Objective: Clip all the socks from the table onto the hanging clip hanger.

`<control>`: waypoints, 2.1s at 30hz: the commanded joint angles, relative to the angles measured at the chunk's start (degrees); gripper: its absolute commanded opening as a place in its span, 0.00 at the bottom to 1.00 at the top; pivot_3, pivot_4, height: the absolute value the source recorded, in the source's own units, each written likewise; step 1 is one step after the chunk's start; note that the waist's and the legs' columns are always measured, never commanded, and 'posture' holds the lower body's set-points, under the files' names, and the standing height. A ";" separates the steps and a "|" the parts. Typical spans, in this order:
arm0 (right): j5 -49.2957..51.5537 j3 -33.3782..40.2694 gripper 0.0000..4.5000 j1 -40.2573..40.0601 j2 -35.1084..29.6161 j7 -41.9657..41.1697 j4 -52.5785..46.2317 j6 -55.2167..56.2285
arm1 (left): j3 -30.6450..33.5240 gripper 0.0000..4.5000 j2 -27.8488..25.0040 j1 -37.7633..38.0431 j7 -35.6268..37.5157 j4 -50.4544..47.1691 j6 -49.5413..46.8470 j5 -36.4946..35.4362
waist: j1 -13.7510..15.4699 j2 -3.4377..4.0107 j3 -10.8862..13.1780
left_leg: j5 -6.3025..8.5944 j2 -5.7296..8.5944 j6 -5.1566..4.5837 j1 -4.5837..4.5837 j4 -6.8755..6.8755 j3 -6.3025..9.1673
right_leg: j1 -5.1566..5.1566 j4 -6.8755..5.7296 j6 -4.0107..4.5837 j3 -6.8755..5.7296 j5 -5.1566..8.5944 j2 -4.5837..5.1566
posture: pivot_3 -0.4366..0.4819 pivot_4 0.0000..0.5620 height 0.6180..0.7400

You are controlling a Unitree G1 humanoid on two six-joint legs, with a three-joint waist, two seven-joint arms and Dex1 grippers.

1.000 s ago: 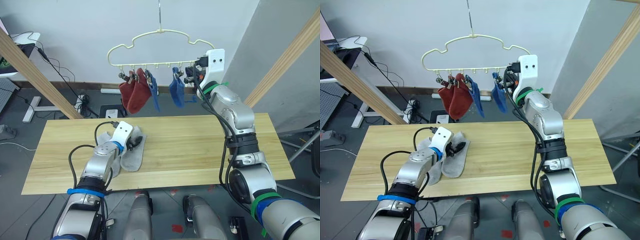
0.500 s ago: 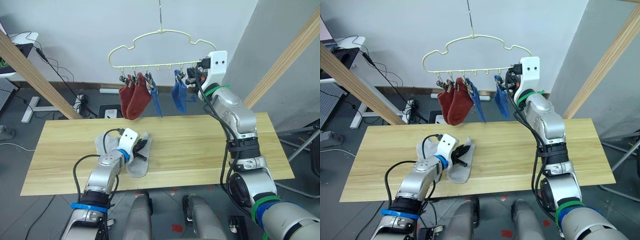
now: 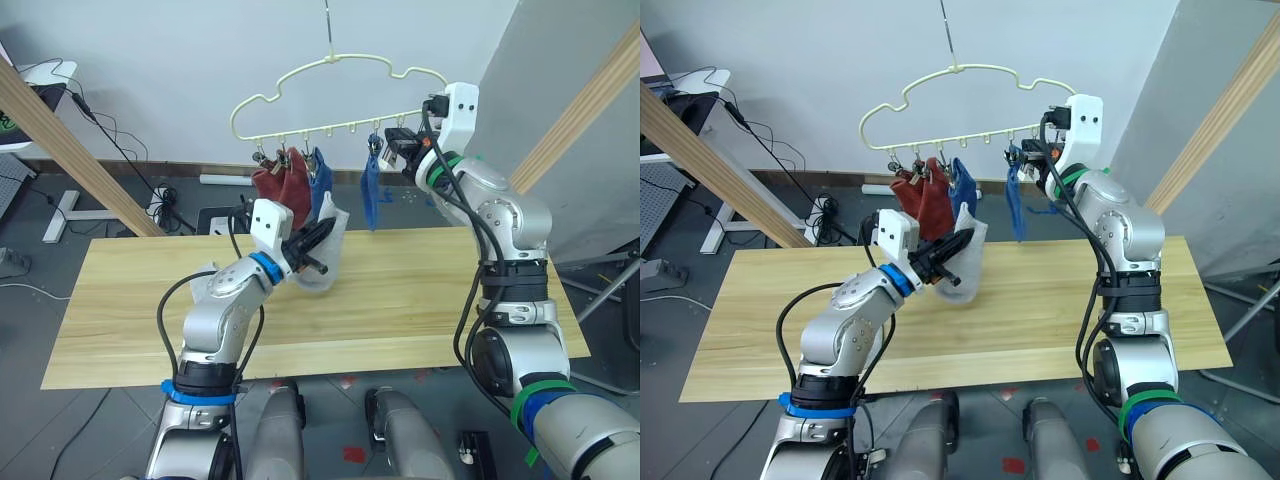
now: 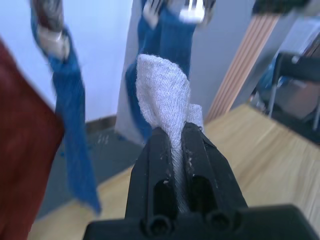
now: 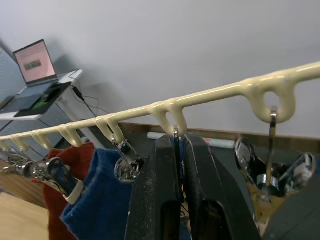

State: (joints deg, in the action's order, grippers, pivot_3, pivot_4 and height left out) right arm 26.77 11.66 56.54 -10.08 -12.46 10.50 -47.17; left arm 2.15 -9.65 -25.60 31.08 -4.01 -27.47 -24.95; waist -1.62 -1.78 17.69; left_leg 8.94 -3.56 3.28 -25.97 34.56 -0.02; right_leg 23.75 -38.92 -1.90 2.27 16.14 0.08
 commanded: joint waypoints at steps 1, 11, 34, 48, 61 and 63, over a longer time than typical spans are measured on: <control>3.69 4.28 0.00 0.67 -0.91 1.22 0.27 -5.49 | 0.72 0.01 1.74 -2.08 -1.01 -1.66 1.04 -1.83 | 0.05 -0.01 0.08 | 0.01 0.00 -0.01 -0.02 0.00 0.03 | 0.01 0.00 0.01 -0.02 -0.01 0.00 | 0.41 0.61 1.00; 12.47 11.47 0.00 3.49 -0.56 5.77 -0.33 -16.29 | 2.76 0.01 6.39 -4.87 -2.62 0.65 -1.53 -7.21 | 0.07 0.00 0.20 | 0.04 0.01 -0.05 -0.10 -0.02 0.01 | 0.09 0.02 -0.03 -0.02 0.02 -0.01 | 0.41 0.58 1.00; 28.68 22.01 0.00 5.83 3.20 18.96 -2.10 -25.98 | 13.40 0.01 14.02 -10.02 -12.61 4.53 -20.99 -33.99 | -0.21 0.00 0.19 | 0.07 0.02 -0.11 -0.74 0.29 0.10 | 0.47 0.00 -0.01 -0.16 -0.04 -0.03 | 0.36 0.57 1.00; 35.66 22.07 0.00 4.72 2.93 24.20 -2.87 -26.61 | 14.56 0.01 15.38 -10.79 -14.48 6.19 -19.39 -36.04 | -0.32 0.00 0.19 | 0.08 0.02 -0.11 -0.76 0.29 0.08 | 0.50 0.00 -0.02 -0.14 -0.04 -0.04 | 0.35 0.57 1.00; 37.08 19.40 0.00 2.91 1.97 24.19 -3.81 -25.79 | 14.44 0.01 15.94 -11.49 -15.07 5.80 -19.93 -39.42 | -0.34 0.00 0.19 | 0.08 0.02 -0.11 -0.79 0.30 0.07 | 0.53 0.00 -0.01 -0.14 -0.04 -0.05 | 0.35 0.54 1.00; 37.64 19.35 0.00 2.87 1.98 24.19 -3.77 -25.65 | 14.28 0.01 16.02 -11.34 -15.06 5.63 -19.92 -39.49 | -0.34 0.00 0.19 | 0.08 0.02 -0.11 -0.79 0.30 0.07 | 0.53 0.00 0.00 -0.14 -0.05 -0.05 | 0.35 0.54 1.00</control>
State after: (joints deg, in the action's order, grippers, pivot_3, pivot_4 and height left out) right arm 63.26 30.76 59.86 -7.43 11.42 8.53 -73.03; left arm 17.71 5.90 -36.72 15.42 4.48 -47.21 -62.78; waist -1.96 -1.77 17.88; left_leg 9.01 -3.54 3.17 -26.77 34.87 0.04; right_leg 24.28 -38.92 -1.90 2.13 16.09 0.04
